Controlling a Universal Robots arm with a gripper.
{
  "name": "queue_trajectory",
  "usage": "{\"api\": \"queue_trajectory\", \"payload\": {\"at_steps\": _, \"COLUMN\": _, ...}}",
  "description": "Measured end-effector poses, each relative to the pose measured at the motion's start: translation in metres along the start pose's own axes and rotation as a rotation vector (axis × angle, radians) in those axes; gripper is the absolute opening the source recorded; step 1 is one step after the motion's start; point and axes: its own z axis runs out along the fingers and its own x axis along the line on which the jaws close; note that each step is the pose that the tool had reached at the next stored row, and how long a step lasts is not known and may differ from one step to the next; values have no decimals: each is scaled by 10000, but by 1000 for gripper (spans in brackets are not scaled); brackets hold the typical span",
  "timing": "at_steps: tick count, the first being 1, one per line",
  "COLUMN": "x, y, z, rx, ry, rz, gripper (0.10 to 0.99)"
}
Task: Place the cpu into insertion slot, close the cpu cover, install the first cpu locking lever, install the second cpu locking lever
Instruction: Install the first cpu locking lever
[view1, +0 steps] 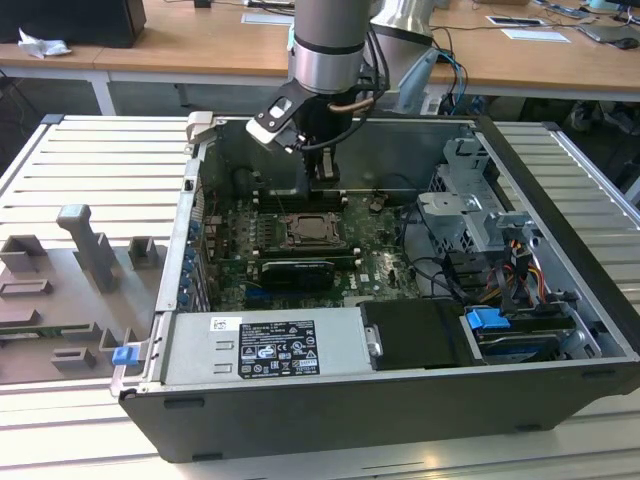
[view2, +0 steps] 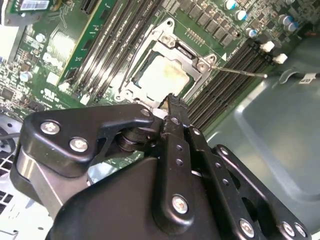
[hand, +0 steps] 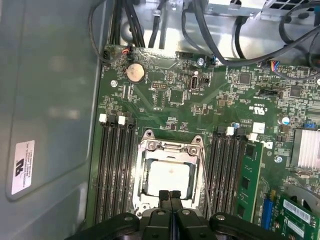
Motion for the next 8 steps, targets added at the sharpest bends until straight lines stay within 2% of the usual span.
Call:
{"api": "queue_trajectory", "payload": {"at_steps": 3, "x": 0, "y": -1, "z": 5, "rx": 26, "ry": -6, "rz": -900, "gripper": 106}}
{"api": "queue_trajectory", "payload": {"at_steps": 5, "x": 0, "y": -1, "z": 9, "rx": 37, "ry": -7, "rz": -1298, "gripper": 106}}
{"api": "queue_trajectory", "payload": {"at_steps": 8, "x": 0, "y": -1, "z": 14, "rx": 67, "ry": -9, "rz": -2333, "gripper": 106}}
